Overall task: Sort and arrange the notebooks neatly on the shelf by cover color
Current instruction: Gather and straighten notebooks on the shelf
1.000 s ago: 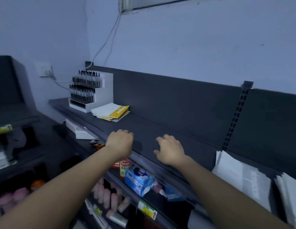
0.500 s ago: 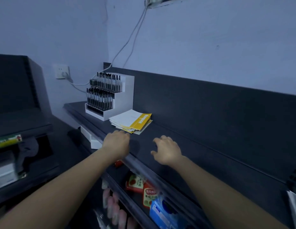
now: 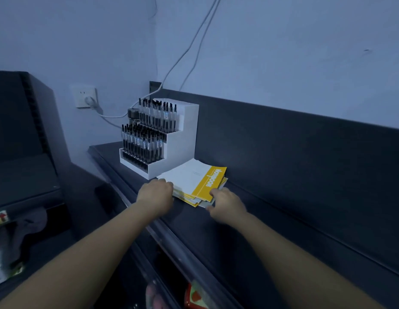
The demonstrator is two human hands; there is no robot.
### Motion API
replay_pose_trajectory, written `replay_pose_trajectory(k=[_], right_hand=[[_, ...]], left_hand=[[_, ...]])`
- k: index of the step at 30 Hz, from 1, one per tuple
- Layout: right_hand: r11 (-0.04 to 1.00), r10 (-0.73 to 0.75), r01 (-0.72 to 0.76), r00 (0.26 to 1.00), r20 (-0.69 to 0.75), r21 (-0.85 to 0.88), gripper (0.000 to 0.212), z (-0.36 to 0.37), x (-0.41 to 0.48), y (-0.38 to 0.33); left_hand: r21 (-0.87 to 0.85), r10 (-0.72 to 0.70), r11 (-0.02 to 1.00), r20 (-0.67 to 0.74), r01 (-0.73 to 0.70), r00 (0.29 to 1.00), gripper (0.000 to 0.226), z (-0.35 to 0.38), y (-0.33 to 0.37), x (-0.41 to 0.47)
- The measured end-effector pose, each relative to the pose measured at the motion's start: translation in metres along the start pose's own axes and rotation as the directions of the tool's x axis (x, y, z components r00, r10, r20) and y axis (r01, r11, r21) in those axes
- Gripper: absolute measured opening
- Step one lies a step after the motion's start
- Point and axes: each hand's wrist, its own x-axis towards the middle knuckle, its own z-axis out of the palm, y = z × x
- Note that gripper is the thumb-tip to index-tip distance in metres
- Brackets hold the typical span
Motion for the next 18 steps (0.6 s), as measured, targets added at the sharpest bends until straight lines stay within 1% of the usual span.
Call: replay_pose_trajectory(k=[4, 9, 13, 18], right_hand=[[0.994, 0.053, -0.053, 0.999, 0.009, 0.091, 0.041, 0.01, 0.024, -0.002], [0.991, 0.074, -0.073, 0.997, -0.012, 0.111, 0.044, 0.012, 0.046, -0.007], [0.993, 0.069, -0.068, 0.998, -0.009, 0.094, 0.033, 0.01, 0.062, -0.014], [0.993, 0.085, -0.082, 0.996, -0.026, 0.091, 0.037, 0.014, 0.075, -0.023]], left_hand=[[-0.041, 0.02, 0.999, 0.004, -0.02, 1.0, 0.029, 0.012, -0.012, 0.035], [-0.104, 0.049, 0.994, 0.054, -0.043, 0.997, 0.039, 0.028, -0.022, 0.076], [-0.206, 0.047, 0.978, 0.114, -0.022, 0.992, 0.046, 0.036, -0.025, 0.1], [-0.226, 0.042, 0.973, 0.033, -0.033, 0.999, 0.044, 0.038, -0.033, 0.116]])
